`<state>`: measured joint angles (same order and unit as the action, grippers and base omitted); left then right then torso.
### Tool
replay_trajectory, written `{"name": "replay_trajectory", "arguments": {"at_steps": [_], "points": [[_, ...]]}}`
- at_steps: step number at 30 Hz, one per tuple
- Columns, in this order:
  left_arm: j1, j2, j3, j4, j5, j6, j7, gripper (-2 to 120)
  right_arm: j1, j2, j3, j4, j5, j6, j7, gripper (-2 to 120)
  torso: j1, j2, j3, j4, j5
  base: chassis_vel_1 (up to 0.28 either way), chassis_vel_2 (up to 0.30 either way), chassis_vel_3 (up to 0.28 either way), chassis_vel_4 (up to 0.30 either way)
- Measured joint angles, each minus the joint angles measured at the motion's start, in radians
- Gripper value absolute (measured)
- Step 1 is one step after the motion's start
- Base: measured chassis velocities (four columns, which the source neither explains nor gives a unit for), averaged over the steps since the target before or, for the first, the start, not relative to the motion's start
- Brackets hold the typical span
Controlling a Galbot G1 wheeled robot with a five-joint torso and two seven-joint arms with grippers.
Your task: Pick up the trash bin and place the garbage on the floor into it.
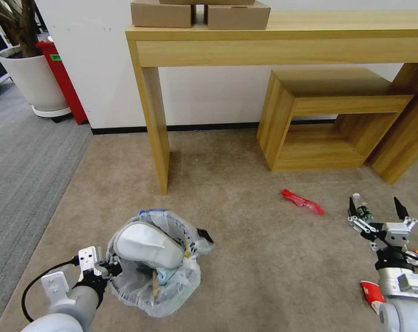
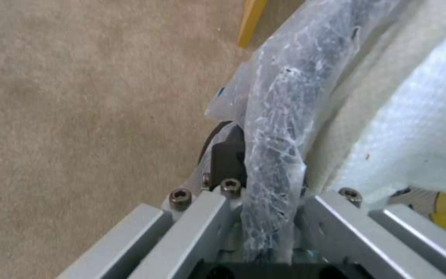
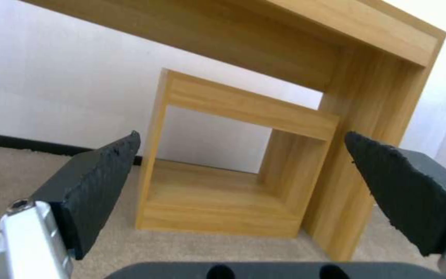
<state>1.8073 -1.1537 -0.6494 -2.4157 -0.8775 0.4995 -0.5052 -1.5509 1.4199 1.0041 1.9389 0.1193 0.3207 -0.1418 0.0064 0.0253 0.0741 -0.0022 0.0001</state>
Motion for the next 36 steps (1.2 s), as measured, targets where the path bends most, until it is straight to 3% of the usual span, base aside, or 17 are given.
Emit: {"name": "replay_trajectory", "arguments": {"at_steps": [8, 23, 36], "points": [[0.002, -0.035, 0.021, 0.016, 0.021, -0.007, 0.008, 0, -0.032, 0.012, 0.003, -0.022, -0.016, 0.046, -0.004, 100, 0.000, 0.000, 0.000, 0.0001, -0.0001, 0.000, 0.000, 0.000, 0.000], [-0.013, -0.013, 0.032, 0.033, -0.005, -0.024, -0.011, 0, -0.065, 0.016, -0.008, -0.047, -0.031, 0.085, -0.009, 100, 0.000, 0.000, 0.000, 0.0002, -0.0001, -0.002, -0.002, -0.004, -0.002], [0.003, -0.010, 0.042, 0.021, -0.015, -0.027, -0.020, 0, -0.086, 0.029, -0.004, -0.051, -0.039, 0.120, -0.003, 100, 0.000, 0.000, 0.000, 0.0001, 0.0000, -0.080, -0.084, -0.093, -0.082]]}}
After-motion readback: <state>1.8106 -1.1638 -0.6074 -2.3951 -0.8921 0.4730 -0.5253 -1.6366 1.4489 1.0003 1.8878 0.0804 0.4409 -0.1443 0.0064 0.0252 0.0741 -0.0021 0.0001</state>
